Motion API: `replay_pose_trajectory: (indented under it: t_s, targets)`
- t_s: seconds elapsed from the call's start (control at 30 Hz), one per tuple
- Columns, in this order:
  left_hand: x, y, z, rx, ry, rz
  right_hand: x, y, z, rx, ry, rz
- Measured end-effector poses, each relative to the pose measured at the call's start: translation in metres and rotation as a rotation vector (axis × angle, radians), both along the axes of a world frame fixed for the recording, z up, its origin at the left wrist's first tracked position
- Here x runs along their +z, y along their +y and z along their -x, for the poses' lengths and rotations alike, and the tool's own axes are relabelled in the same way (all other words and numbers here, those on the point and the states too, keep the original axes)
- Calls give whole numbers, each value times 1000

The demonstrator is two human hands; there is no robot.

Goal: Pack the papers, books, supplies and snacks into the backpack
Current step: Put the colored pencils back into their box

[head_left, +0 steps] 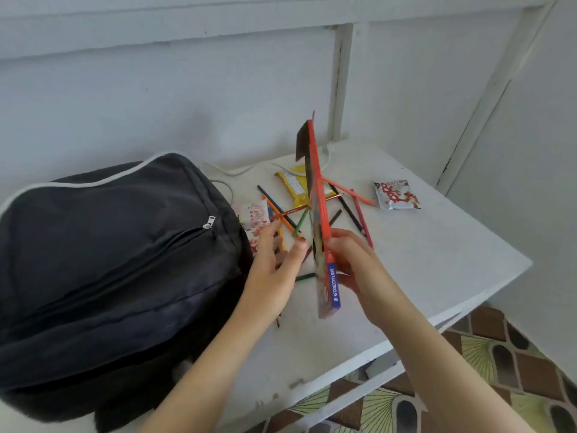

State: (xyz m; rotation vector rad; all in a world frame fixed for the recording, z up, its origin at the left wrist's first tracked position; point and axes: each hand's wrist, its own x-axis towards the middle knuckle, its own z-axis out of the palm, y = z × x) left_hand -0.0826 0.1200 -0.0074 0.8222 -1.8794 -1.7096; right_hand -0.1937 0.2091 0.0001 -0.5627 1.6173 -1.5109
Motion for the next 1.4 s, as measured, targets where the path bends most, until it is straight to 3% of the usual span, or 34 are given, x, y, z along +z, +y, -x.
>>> replay_pose_trajectory:
  t_s: [0.07,0.13,0.3,0.4,0.63,0.77,0.9,1.0,1.17,1.4]
  targets:
    - [3,4,12,-99,-95,-78,-3,7,8,48,-193,125]
    - [5,12,22,-131,-86,-62,-8,14,18,125,-264,221]
    - [-1,24,41,-157,-73,30,-8,38,46,201,7,172]
    - [-2,30,43,-217,-117,161,-8,54,72,36,143,118]
    - [-7,41,36,-391,-317,567,1,98,141,-654,-73,204]
    - [-23,45,25,-462,-368,646,-17,116,167,-676,170,-161]
    - [-37,47,17,-476,-460,752,-35,121,172,-520,544,-384]
    - [-40,45,15,-470,-508,851,-41,118,168,-439,693,-523]
    - [-44,37,13,-467,-537,789,-41,112,169,-415,818,-609]
    - [-47,22,5,-429,-534,815,-50,115,173,-342,1004,-513]
